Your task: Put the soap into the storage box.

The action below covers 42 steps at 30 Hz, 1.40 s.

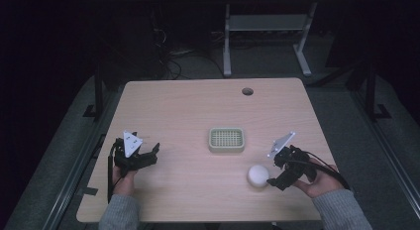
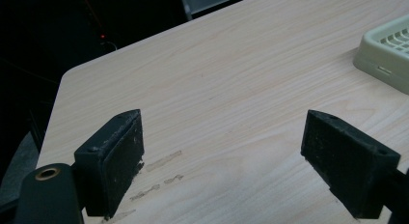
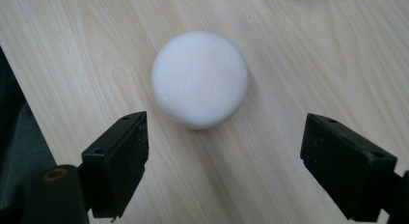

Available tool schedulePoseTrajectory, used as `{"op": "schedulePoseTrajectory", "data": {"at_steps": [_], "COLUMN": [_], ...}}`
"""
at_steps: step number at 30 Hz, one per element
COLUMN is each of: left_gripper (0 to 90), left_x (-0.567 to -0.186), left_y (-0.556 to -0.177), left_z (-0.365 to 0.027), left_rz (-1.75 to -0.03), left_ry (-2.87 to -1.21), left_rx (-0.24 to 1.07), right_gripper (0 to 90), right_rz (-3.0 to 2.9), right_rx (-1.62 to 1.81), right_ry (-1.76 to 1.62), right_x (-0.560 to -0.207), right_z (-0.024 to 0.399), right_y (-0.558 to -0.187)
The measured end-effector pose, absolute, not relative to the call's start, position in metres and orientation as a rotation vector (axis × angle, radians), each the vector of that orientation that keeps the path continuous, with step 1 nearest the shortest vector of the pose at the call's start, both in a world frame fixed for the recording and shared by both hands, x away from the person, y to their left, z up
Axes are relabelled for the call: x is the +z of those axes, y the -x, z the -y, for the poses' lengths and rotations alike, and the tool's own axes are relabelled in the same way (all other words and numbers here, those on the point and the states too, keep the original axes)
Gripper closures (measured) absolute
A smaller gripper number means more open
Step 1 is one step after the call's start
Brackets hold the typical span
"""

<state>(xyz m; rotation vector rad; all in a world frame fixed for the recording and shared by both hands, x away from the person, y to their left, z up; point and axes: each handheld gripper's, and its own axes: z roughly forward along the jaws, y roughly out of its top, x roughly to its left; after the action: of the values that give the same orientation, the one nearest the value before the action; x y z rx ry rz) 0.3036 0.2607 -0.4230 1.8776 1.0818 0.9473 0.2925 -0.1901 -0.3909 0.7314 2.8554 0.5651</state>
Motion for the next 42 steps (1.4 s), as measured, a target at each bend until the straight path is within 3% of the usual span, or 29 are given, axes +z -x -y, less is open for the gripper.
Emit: {"op": "schedulePoseTrajectory", "data": {"at_steps": [42], "left_gripper": [14.9], "left_x": [-0.422], "left_y": [-0.304], "left_z": [-0.262], "left_rz": [-1.081], "left_ry": [-1.873], "left_rx": [0.946], "right_gripper": [14.3], "right_rz": [-3.041], "right_rx": [0.323], "right_ry": [-0.594], "right_x": [-0.42], "right_z": [0.14], "right_y": [-0.321]}}
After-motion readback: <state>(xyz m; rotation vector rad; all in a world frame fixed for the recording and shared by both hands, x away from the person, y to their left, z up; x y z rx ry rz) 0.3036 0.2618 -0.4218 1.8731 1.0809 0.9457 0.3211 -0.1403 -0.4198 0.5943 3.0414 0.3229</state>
